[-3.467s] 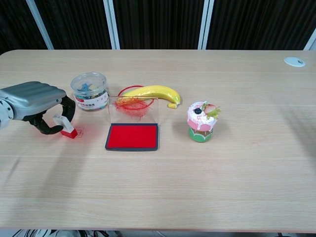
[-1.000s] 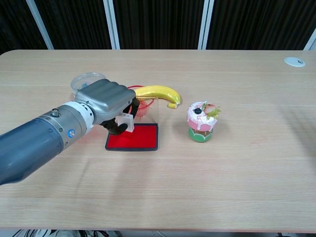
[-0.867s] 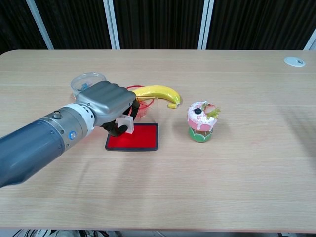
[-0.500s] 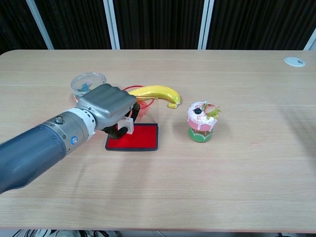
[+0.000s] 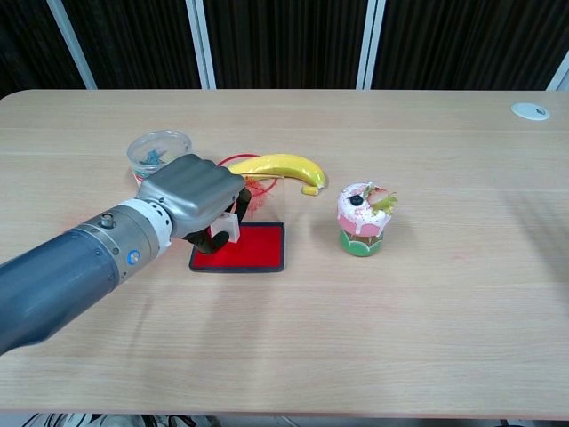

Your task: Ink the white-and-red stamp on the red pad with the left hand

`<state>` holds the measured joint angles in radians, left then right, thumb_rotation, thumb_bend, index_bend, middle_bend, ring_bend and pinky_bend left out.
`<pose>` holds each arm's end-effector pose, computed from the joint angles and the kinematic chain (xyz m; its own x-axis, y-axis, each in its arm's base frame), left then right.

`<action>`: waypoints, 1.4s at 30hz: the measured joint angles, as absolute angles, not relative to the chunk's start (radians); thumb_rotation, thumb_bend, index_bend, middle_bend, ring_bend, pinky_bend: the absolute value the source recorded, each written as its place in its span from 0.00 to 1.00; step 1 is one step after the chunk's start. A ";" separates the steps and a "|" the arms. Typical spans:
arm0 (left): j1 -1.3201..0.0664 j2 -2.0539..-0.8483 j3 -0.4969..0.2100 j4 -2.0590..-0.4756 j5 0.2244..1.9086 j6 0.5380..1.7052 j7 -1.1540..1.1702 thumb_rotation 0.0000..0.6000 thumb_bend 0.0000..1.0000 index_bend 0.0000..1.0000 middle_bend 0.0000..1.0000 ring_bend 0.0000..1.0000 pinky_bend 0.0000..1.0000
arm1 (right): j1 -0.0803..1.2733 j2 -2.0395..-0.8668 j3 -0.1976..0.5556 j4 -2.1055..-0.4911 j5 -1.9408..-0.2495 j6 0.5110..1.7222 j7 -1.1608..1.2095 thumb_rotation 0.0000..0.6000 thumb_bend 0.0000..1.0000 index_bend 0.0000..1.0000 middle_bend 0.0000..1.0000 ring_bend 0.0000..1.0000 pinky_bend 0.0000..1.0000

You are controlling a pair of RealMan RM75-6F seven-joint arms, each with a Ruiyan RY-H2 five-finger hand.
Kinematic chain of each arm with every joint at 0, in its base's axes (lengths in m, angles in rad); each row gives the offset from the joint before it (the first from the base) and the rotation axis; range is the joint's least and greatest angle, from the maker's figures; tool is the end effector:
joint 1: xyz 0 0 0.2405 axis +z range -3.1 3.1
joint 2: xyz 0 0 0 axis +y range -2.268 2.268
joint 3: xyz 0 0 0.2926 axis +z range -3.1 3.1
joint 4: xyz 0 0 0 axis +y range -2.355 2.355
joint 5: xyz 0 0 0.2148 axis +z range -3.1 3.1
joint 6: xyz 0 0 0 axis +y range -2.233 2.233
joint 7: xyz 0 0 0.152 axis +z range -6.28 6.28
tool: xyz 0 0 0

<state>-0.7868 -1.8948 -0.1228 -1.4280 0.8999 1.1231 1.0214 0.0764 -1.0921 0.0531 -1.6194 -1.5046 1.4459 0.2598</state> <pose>-0.1243 0.3215 -0.1297 0.7508 0.1734 0.6374 0.6377 -0.4419 -0.6309 -0.3489 -0.1899 0.1744 0.1651 -0.0404 0.9855 -0.9862 0.0045 0.1654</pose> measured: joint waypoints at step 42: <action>-0.786 -1.884 -0.086 -1.448 0.900 1.140 1.031 1.00 0.57 0.73 0.75 0.62 0.70 | 0.076 -1.091 0.052 -1.620 -1.506 1.447 0.262 1.00 0.16 0.00 0.00 0.00 0.18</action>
